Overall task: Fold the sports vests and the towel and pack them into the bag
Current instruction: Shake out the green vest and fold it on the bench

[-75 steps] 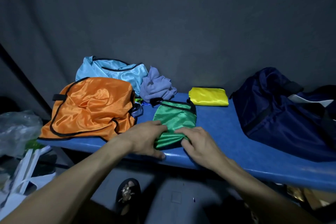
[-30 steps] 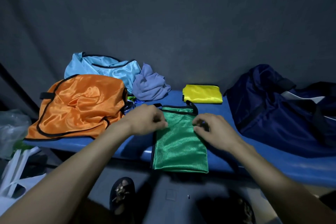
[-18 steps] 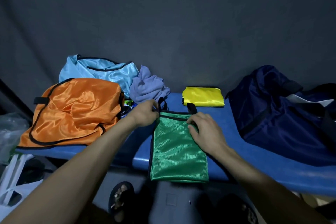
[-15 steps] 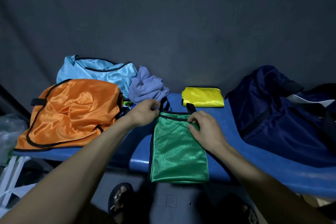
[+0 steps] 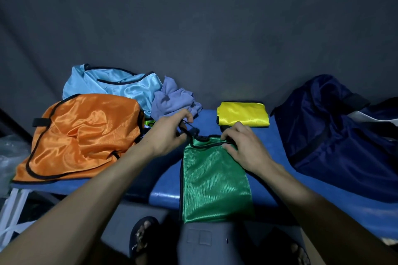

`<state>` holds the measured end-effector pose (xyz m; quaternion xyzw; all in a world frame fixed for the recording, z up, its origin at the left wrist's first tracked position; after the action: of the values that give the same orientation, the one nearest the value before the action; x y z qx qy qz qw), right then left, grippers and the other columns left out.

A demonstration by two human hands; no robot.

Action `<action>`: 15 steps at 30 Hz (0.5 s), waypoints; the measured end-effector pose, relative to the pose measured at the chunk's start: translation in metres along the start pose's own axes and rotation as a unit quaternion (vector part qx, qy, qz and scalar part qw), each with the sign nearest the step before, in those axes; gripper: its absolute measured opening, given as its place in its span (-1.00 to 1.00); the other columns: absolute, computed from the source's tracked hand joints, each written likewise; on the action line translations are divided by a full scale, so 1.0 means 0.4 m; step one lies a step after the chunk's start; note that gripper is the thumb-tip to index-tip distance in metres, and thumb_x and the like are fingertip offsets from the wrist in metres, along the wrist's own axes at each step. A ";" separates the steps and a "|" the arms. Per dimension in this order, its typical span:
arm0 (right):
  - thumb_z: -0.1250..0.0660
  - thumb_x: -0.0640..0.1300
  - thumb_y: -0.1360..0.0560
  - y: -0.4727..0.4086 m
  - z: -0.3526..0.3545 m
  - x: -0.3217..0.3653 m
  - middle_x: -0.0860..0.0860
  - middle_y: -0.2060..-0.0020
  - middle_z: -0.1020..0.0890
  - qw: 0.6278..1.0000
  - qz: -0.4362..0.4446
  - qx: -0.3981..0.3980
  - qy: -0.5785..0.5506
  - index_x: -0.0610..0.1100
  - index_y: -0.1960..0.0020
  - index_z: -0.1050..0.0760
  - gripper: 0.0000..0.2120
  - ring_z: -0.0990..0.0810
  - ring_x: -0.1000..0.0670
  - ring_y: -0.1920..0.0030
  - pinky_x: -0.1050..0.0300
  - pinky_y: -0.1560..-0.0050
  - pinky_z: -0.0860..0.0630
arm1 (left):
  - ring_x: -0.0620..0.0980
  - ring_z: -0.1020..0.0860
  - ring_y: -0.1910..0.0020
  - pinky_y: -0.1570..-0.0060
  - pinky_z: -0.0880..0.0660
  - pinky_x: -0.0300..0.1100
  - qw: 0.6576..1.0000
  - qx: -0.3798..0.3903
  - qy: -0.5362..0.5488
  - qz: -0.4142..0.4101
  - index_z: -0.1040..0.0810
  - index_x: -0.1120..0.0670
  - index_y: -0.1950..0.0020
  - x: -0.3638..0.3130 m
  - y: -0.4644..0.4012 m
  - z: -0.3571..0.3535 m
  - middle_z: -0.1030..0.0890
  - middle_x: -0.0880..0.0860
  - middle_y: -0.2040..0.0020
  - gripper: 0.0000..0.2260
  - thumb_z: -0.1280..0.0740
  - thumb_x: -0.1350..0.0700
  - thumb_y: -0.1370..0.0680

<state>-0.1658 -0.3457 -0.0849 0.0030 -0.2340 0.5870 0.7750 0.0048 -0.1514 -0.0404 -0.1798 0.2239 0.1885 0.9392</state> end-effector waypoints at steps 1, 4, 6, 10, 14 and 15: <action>-0.39 -0.07 -0.59 -0.003 -0.001 0.001 0.05 -0.01 -0.42 1.000 0.006 0.005 0.001 -0.06 -0.11 -0.56 -0.87 -0.40 -0.05 -0.10 -0.10 -0.03 -0.51 | -0.10 -0.52 0.38 0.30 -0.39 -0.24 1.000 -0.010 0.015 0.023 -0.45 -0.03 -0.16 0.001 -0.002 -0.001 -0.60 -0.11 0.11 -0.72 -0.40 0.23 -0.53; -0.30 -0.10 -0.64 -0.010 -0.002 0.003 0.05 -0.06 -0.43 1.000 0.019 0.015 0.008 -0.08 -0.06 -0.48 -0.95 -0.37 -0.03 -0.09 -0.09 -0.07 -0.45 | -0.02 -0.60 0.40 0.34 -0.56 -0.15 0.974 -0.017 0.174 0.141 -0.53 0.09 -0.15 -0.005 -0.011 -0.002 -0.67 0.02 0.23 -0.82 -0.33 0.29 -0.59; -0.22 -0.11 -0.67 -0.011 -0.004 0.007 0.05 -0.03 -0.43 1.000 0.018 0.021 -0.001 -0.06 -0.04 -0.40 -0.96 -0.36 -0.02 -0.05 -0.10 -0.07 -0.42 | 0.06 -0.61 0.39 0.37 -0.58 -0.09 0.935 -0.019 0.286 0.210 -0.53 0.22 -0.16 -0.022 -0.015 -0.007 -0.67 0.08 0.26 -0.85 -0.27 0.34 -0.62; -0.12 -0.10 -0.70 -0.017 -0.016 0.015 0.06 0.05 -0.43 0.999 -0.007 0.035 -0.016 -0.03 -0.01 -0.32 -0.90 -0.38 -0.04 0.00 -0.09 -0.05 -0.38 | 0.06 -0.58 0.33 0.23 -0.58 0.01 0.890 -0.030 0.371 0.263 -0.48 0.27 -0.28 -0.038 -0.019 -0.020 -0.65 0.11 0.23 -0.78 -0.17 0.32 -0.66; -0.12 -0.08 -0.70 -0.027 -0.024 0.014 0.06 0.07 -0.47 0.999 -0.022 0.027 -0.013 -0.01 0.01 -0.33 -0.89 -0.40 -0.04 0.02 -0.08 -0.03 -0.38 | -0.01 -0.57 0.24 0.07 -0.52 -0.02 0.981 0.039 0.155 0.113 -0.25 -0.14 -0.45 -0.019 0.001 0.000 -0.59 -0.02 0.06 -0.53 -0.31 0.13 -0.60; -0.12 -0.08 -0.70 -0.029 -0.026 0.013 0.06 0.07 -0.48 0.999 -0.025 0.025 -0.013 -0.02 0.01 -0.34 -0.89 -0.41 -0.04 0.02 -0.09 -0.04 -0.39 | -0.05 -0.52 0.30 0.15 -0.47 -0.10 0.989 0.062 0.115 0.076 -0.23 -0.17 -0.42 -0.019 0.009 0.000 -0.55 -0.02 0.09 -0.49 -0.36 0.10 -0.56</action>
<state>-0.1504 -0.3419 -0.0891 0.0357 -0.2297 0.5728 0.7861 -0.0031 -0.1503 -0.0374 -0.1244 0.3546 0.2229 0.8995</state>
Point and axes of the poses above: each hand's wrist, its own y-axis away from the middle knuckle, its own z-axis out of the back of the hand, x = y × z, the point moved 1 cm from there along -y, towards the middle knuckle
